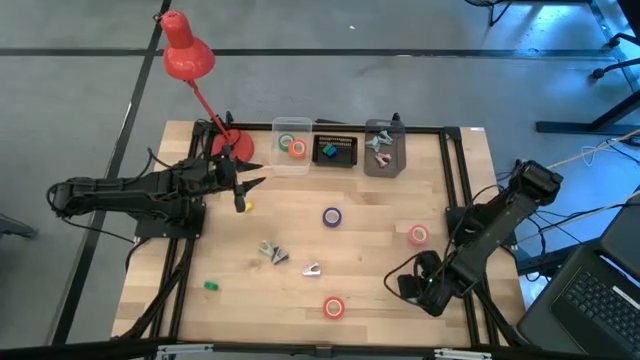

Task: Pick and place Stapler, Stapler remover, tape
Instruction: Put the blue stapler into the left black bin, then put the blue tape into the transparent bin

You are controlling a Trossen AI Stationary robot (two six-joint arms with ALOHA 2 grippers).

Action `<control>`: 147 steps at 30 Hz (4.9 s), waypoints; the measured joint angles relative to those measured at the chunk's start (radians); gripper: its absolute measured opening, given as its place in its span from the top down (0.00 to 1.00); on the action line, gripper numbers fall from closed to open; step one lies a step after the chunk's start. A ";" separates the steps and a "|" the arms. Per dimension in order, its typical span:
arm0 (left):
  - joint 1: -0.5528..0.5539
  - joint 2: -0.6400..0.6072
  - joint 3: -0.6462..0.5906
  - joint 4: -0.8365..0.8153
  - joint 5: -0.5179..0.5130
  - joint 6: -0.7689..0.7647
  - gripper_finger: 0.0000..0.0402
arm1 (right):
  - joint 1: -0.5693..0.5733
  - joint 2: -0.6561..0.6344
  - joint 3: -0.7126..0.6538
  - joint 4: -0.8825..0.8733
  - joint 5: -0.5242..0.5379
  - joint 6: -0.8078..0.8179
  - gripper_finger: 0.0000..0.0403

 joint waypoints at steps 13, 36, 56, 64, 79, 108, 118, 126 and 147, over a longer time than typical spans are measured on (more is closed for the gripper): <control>0.000 0.000 0.000 -0.004 0.000 0.000 0.60 | -0.011 0.076 0.000 0.007 -0.077 -0.002 0.70; 0.000 0.026 0.000 -0.008 0.000 -0.009 0.61 | -0.012 0.191 0.004 0.044 -0.260 -0.098 0.72; 0.000 0.027 0.000 0.049 0.000 -0.029 0.60 | -0.264 0.087 -0.005 0.135 0.151 -0.632 0.83; 0.000 0.032 0.000 0.048 -0.002 -0.054 0.61 | -0.615 0.018 -0.004 0.207 0.185 -1.281 0.83; 0.000 0.065 0.000 0.050 -0.005 -0.135 0.60 | -1.315 0.053 0.133 0.469 -0.144 -2.064 0.83; 0.000 0.143 0.000 0.048 -0.055 -0.123 0.60 | -1.541 0.644 0.721 0.089 -0.177 -2.358 0.83; 0.000 0.143 0.000 0.048 -0.053 -0.123 0.61 | -1.547 0.649 0.736 0.055 -0.187 -2.338 0.63; 0.000 0.143 0.000 0.048 -0.052 -0.089 0.60 | -1.524 0.578 0.785 0.015 -0.182 -2.316 0.31; -0.004 0.423 0.084 0.031 0.112 0.061 0.60 | -1.240 -0.188 0.206 0.014 0.159 -1.999 0.44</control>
